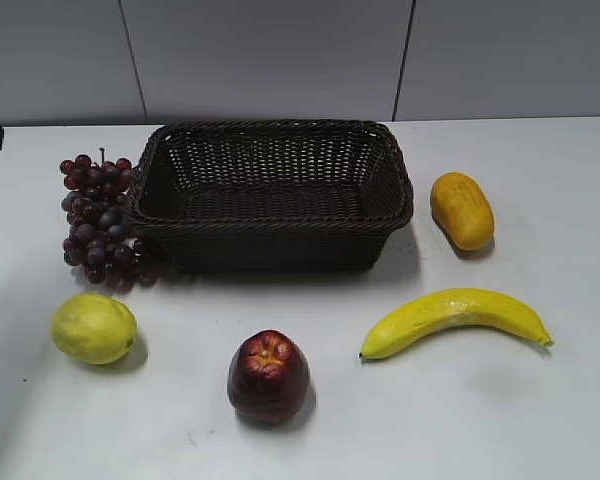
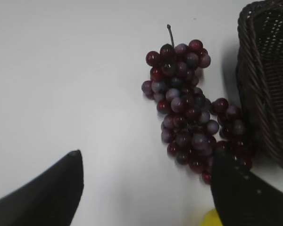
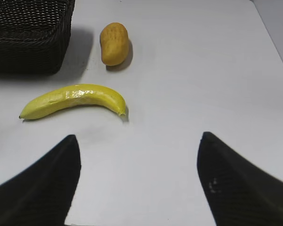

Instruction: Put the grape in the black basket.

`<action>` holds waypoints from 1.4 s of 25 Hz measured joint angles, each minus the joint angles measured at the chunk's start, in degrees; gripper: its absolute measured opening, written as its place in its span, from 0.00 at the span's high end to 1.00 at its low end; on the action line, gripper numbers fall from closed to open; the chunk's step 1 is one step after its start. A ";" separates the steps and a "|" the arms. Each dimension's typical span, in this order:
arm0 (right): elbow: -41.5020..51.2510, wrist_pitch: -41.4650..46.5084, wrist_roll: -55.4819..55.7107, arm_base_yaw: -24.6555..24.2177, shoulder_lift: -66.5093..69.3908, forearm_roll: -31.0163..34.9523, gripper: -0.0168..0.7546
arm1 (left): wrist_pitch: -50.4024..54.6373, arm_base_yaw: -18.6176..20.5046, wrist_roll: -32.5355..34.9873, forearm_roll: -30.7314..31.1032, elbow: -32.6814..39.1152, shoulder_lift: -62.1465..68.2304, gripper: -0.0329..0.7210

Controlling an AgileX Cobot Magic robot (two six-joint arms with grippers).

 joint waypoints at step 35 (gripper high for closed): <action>0.00 0.00 0.00 0.00 0.00 0.00 0.22 | 0.02 -5.94 2.11 -0.89 -18.19 36.33 0.63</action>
